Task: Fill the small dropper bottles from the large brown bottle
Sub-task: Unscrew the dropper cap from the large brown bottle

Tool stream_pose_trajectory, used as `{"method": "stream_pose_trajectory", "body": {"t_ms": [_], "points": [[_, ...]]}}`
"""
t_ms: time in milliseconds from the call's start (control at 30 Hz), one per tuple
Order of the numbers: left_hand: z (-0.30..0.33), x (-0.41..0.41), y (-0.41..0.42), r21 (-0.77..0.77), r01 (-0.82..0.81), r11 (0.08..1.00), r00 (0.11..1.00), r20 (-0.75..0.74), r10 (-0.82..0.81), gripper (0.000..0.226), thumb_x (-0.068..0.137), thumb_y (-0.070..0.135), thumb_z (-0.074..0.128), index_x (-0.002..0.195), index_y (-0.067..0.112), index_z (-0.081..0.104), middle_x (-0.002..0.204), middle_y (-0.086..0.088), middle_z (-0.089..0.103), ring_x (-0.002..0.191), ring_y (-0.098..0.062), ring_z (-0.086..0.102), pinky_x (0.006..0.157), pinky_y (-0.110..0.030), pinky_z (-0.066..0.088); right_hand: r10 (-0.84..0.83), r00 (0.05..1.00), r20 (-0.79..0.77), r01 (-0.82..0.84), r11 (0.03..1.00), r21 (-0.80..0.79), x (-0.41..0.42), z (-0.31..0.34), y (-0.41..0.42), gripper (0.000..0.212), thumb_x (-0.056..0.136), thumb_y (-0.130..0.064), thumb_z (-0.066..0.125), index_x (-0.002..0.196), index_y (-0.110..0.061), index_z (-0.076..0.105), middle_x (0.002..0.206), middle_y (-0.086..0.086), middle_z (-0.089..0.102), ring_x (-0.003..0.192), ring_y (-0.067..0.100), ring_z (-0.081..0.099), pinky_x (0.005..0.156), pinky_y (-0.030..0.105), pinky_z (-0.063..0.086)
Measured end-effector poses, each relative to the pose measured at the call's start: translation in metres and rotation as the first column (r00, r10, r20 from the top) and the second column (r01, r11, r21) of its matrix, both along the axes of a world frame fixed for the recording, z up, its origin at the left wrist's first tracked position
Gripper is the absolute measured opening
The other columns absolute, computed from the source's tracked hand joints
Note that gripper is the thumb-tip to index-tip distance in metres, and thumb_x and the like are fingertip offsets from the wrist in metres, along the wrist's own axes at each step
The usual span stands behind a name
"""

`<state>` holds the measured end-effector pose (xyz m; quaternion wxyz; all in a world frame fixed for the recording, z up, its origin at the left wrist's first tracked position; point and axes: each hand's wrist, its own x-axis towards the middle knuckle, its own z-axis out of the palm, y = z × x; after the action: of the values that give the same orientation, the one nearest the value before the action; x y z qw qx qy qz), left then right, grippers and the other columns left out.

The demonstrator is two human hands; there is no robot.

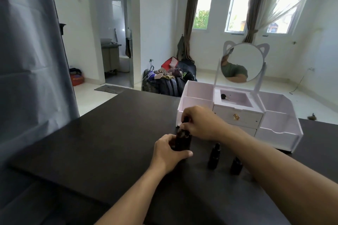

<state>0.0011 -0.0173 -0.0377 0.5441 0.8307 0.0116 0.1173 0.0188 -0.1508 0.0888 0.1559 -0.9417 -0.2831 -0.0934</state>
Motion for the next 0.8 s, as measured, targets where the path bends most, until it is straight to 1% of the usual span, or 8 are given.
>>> {"method": "stream_pose_trajectory", "body": {"t_ms": [200, 333, 400, 467, 567, 600, 700, 800], "points": [[0.001, 0.001, 0.001, -0.012, 0.006, 1.000, 1.000, 0.001, -0.006, 0.055, 0.051, 0.037, 0.093, 0.098, 0.019, 0.070, 0.091, 0.008, 0.072, 0.085, -0.006, 0.067, 0.079, -0.025, 0.056, 0.032, 0.999, -0.005, -0.032, 0.997, -0.066, -0.001, 0.004, 0.001, 0.014, 0.087, -0.014, 0.068, 0.101, -0.012, 0.071, 0.098, 0.006, 0.069, 0.093, 0.022, 0.062, 0.083, 0.034, 0.053], [0.000, 0.002, 0.001, -0.008, 0.020, 1.000, 1.000, 0.007, -0.020, 0.055, 0.052, 0.036, 0.093, 0.100, 0.018, 0.071, 0.092, 0.008, 0.072, 0.086, -0.006, 0.067, 0.079, -0.023, 0.055, 0.089, 0.988, -0.124, -0.097, 0.994, -0.056, 0.000, 0.013, -0.003, 0.033, 0.078, 0.008, 0.062, 0.100, -0.013, 0.073, 0.100, 0.002, 0.071, 0.096, 0.018, 0.065, 0.087, 0.030, 0.055], [0.000, 0.002, 0.001, -0.004, 0.030, 1.000, 1.000, 0.006, -0.030, 0.056, 0.054, 0.036, 0.093, 0.102, 0.018, 0.070, 0.094, 0.007, 0.071, 0.088, -0.007, 0.067, 0.081, -0.024, 0.054, 0.104, 0.983, -0.149, -0.107, 0.994, -0.008, 0.001, 0.017, -0.005, 0.039, 0.073, 0.011, 0.060, 0.104, -0.010, 0.073, 0.103, 0.002, 0.072, 0.098, 0.017, 0.066, 0.085, 0.026, 0.055], [0.001, 0.003, 0.001, 0.001, 0.040, 0.999, 0.999, 0.006, -0.040, 0.057, 0.055, 0.034, 0.093, 0.103, 0.017, 0.069, 0.095, 0.007, 0.071, 0.089, -0.007, 0.066, 0.080, -0.023, 0.054, 0.082, 0.989, -0.127, -0.078, 0.996, 0.034, 0.003, 0.018, -0.004, 0.035, 0.077, 0.001, 0.066, 0.110, -0.010, 0.071, 0.105, -0.002, 0.070, 0.096, 0.013, 0.065, 0.080, 0.016, 0.052], [0.004, 0.002, 0.000, 0.007, 0.045, 0.999, 0.999, 0.000, -0.045, 0.057, 0.057, 0.033, 0.092, 0.106, 0.016, 0.068, 0.098, 0.007, 0.070, 0.089, -0.005, 0.065, 0.077, -0.017, 0.050, 0.008, 0.999, -0.038, -0.008, 1.000, -0.003, 0.005, 0.014, -0.002, 0.023, 0.086, -0.036, 0.071, 0.096, -0.016, 0.072, 0.090, -0.004, 0.068, 0.081, 0.012, 0.061, 0.072, 0.023, 0.049], [0.004, 0.001, 0.000, 0.007, 0.045, 0.999, 0.999, 0.001, -0.045, 0.058, 0.058, 0.032, 0.092, 0.108, 0.017, 0.067, 0.099, 0.007, 0.069, 0.090, -0.005, 0.064, 0.076, -0.015, 0.049, -0.002, 1.000, 0.000, 0.002, 0.999, -0.046, 0.005, 0.013, 0.000, 0.024, 0.087, -0.040, 0.070, 0.089, -0.016, 0.072, 0.084, -0.003, 0.067, 0.077, 0.012, 0.060, 0.070, 0.025, 0.048], [0.004, -0.001, 0.000, 0.009, 0.050, 0.999, 0.999, 0.015, -0.050, 0.057, 0.061, 0.031, 0.091, 0.111, 0.017, 0.066, 0.102, 0.007, 0.068, 0.091, -0.004, 0.063, 0.074, -0.012, 0.047, 0.032, 0.999, 0.006, -0.031, 0.997, -0.064, 0.005, 0.013, 0.002, 0.010, 0.086, -0.019, 0.068, 0.092, -0.016, 0.076, 0.090, 0.000, 0.072, 0.086, 0.016, 0.064, 0.080, 0.032, 0.054], [0.004, -0.002, 0.001, 0.002, 0.062, 0.998, 0.997, 0.035, -0.062, 0.057, 0.062, 0.030, 0.091, 0.111, 0.016, 0.067, 0.100, 0.007, 0.069, 0.093, -0.005, 0.065, 0.077, -0.014, 0.049, 0.067, 0.994, -0.086, -0.071, 0.997, -0.040, -0.001, 0.017, 0.003, 0.029, 0.077, 0.004, 0.060, 0.091, -0.014, 0.077, 0.092, 0.002, 0.074, 0.089, 0.017, 0.065, 0.082, 0.031, 0.056]]}}
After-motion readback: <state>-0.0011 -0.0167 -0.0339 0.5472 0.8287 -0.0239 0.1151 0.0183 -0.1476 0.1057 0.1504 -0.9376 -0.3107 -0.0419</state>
